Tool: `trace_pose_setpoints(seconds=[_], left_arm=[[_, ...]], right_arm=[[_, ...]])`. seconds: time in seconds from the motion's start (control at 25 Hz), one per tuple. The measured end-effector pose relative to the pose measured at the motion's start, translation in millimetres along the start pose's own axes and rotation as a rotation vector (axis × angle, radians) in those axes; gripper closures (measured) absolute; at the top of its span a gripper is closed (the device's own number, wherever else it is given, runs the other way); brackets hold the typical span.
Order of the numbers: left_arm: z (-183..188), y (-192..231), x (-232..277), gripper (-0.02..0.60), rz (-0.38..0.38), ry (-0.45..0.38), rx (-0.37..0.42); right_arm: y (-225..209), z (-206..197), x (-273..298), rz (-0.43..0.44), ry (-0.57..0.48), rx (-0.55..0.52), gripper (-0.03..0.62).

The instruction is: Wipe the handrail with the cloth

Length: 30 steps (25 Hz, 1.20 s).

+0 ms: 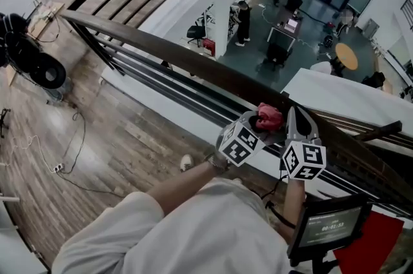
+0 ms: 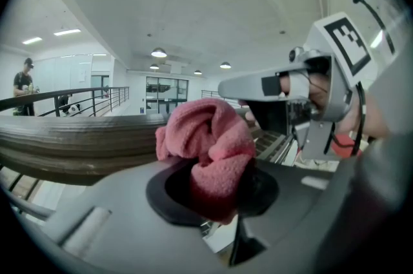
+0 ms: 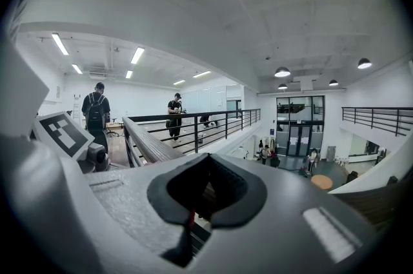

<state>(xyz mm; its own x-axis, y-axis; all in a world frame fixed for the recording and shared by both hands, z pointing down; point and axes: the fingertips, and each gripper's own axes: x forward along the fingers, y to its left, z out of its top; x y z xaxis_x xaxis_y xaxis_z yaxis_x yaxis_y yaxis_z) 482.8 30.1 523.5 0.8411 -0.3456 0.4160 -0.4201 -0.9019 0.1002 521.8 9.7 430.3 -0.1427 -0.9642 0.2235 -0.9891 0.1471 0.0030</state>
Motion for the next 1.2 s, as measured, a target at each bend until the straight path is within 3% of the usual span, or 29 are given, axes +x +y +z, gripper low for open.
trace_pose_setpoints(seconds=[0.64,1.2], left_arm=[[-4.0,25.0,-18.5,0.491,-0.015,0.012,0.012],[-10.9,62.5,-43.9,0.491,0.015,0.003,0.002]], right_arm=[[23.4,7.3,23.4,0.0,0.018,0.011,0.592],[52.0,10.5,44.5,0.02,0.031,-0.003,0.592]])
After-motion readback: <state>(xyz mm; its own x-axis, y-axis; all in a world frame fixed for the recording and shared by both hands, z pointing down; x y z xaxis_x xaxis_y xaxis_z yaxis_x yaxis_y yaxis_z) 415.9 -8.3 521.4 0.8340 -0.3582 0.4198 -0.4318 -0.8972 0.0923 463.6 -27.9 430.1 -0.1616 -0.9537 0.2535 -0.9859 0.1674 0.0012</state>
